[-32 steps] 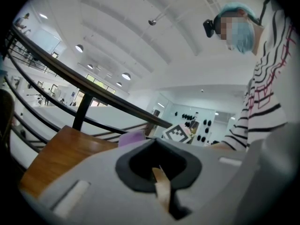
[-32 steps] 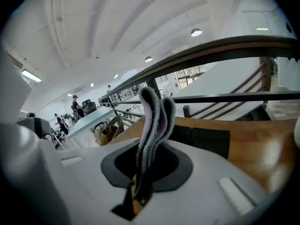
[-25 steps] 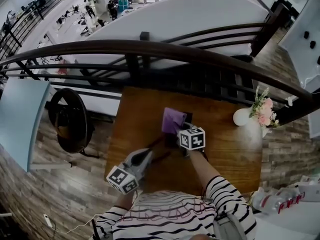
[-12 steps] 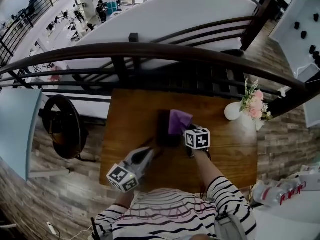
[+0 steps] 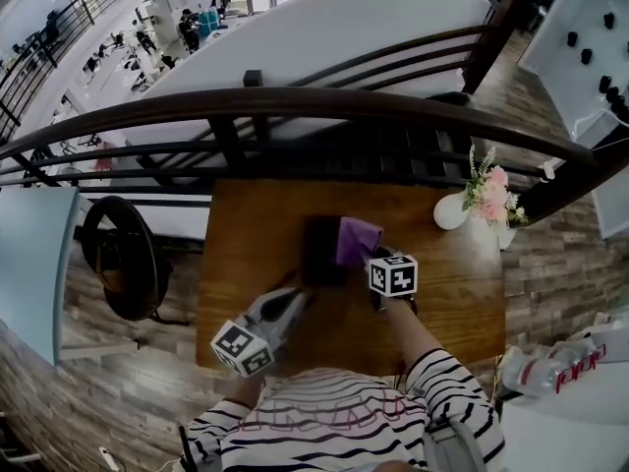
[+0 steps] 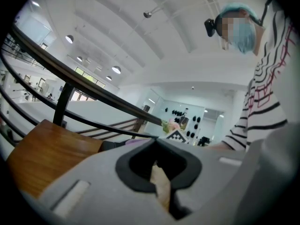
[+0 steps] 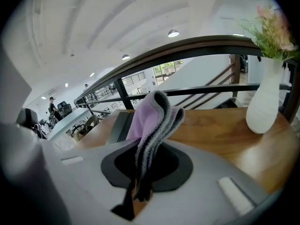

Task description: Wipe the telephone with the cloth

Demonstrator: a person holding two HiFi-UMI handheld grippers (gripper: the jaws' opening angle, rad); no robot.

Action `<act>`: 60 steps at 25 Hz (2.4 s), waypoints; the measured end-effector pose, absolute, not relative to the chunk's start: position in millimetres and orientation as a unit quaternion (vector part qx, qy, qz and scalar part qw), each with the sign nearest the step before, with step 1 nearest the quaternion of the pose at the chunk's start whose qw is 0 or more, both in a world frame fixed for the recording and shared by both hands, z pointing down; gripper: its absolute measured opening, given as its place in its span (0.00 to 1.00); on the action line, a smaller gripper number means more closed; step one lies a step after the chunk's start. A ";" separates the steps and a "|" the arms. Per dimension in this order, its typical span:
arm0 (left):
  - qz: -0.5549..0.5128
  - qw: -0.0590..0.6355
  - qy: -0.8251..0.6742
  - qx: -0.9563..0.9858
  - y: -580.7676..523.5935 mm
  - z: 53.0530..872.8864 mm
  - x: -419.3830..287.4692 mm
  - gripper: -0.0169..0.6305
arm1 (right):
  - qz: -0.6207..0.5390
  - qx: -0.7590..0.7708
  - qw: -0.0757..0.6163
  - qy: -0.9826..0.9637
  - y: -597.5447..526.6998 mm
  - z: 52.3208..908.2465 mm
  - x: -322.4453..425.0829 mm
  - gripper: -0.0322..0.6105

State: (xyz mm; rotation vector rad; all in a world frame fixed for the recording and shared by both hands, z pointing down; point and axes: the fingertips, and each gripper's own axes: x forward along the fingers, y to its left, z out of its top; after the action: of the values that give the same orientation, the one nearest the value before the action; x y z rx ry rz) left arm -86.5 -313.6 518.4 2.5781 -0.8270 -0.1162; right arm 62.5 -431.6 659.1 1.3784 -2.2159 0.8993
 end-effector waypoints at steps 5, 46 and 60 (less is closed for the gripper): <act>-0.044 0.210 -0.300 0.930 -306.6 517.3 -93.0 0.03 | 0.304 0.464 0.161 -0.816 -417.1 637.6 29.2 0.11; -0.035 0.210 -0.272 0.939 -290.8 521.2 -72.2 0.03 | 0.316 0.496 0.189 -0.786 -381.8 676.6 63.1 0.11; -0.038 0.208 -0.321 0.923 -274.2 518.3 -121.1 0.03 | 0.310 0.375 0.176 -0.856 -357.1 667.8 -81.8 0.11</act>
State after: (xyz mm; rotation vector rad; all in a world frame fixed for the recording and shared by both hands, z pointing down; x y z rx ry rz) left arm -121.1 -274.2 518.3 2.5701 -0.8951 -0.1063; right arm -81.8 -357.1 667.8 1.0613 -2.4245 0.8785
